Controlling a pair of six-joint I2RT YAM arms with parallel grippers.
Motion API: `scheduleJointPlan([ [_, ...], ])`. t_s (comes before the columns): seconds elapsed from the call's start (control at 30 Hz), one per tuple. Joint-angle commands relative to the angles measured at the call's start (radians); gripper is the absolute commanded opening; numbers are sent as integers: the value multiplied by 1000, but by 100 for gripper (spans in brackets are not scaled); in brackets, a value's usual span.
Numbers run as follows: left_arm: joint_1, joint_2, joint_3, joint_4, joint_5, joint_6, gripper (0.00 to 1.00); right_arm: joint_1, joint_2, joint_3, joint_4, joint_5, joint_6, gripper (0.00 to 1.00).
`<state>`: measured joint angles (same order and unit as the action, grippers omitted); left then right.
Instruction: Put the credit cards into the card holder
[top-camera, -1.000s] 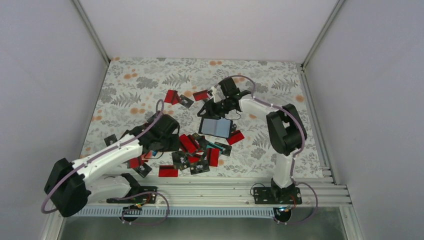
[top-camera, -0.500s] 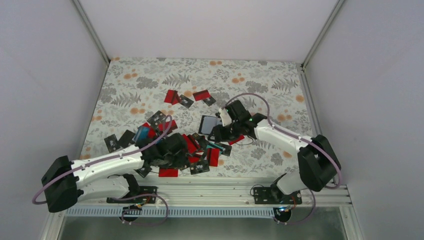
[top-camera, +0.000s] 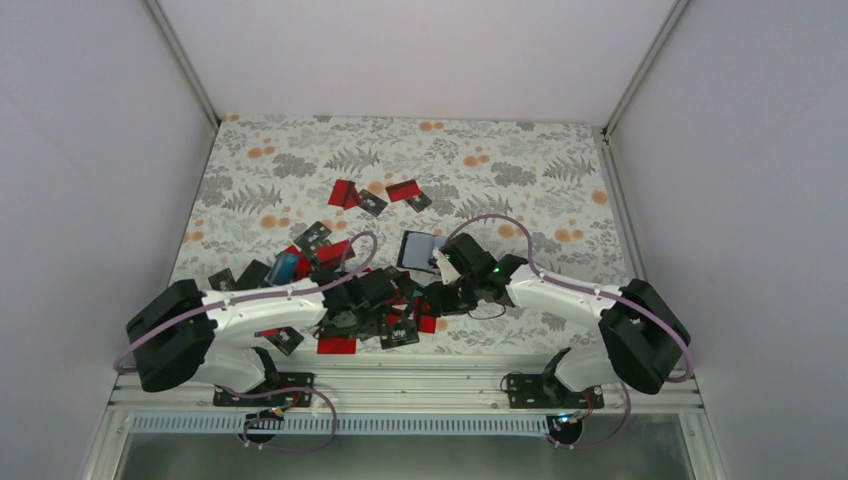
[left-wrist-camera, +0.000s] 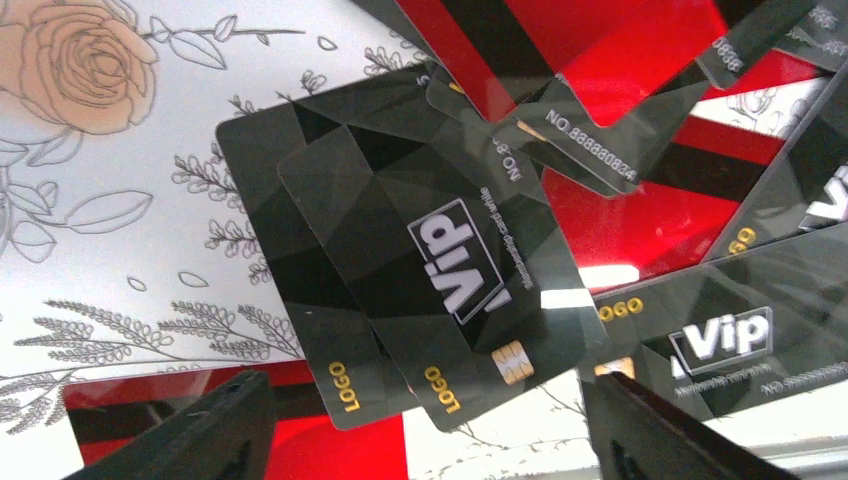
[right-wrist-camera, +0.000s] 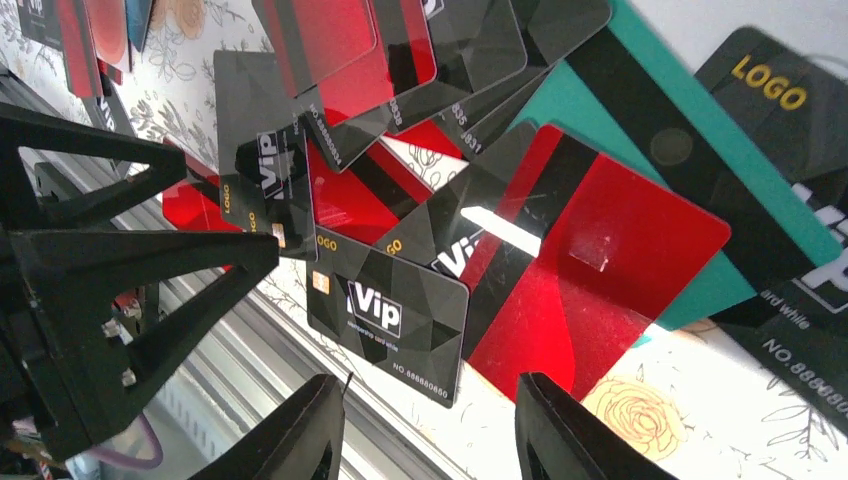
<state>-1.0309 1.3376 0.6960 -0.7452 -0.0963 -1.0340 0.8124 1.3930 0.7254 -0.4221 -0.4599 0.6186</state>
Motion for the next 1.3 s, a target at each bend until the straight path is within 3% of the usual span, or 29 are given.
scheduleJointPlan([
  [0.0, -12, 45, 69, -27, -16, -53, 92, 12, -29, -4, 37, 57, 8, 46],
  [0.23, -18, -25, 67, -244, -108, -152, 100, 12, -51, -39, 61, 31, -13, 46],
  [0.47, 68, -118, -61, -97, -76, -23, 98, 65, -71, -64, 149, -62, 46, 46],
  [0.73, 211, -157, -126, 23, -13, 84, 85, 281, -131, -154, 388, 105, 494, 46],
  [0.93, 239, -133, -168, 53, 21, 63, 78, 429, 12, -78, 485, 224, 658, 47],
  [1.27, 240, -230, -244, 23, 26, -11, 76, 485, 221, 1, 575, 199, 763, 47],
])
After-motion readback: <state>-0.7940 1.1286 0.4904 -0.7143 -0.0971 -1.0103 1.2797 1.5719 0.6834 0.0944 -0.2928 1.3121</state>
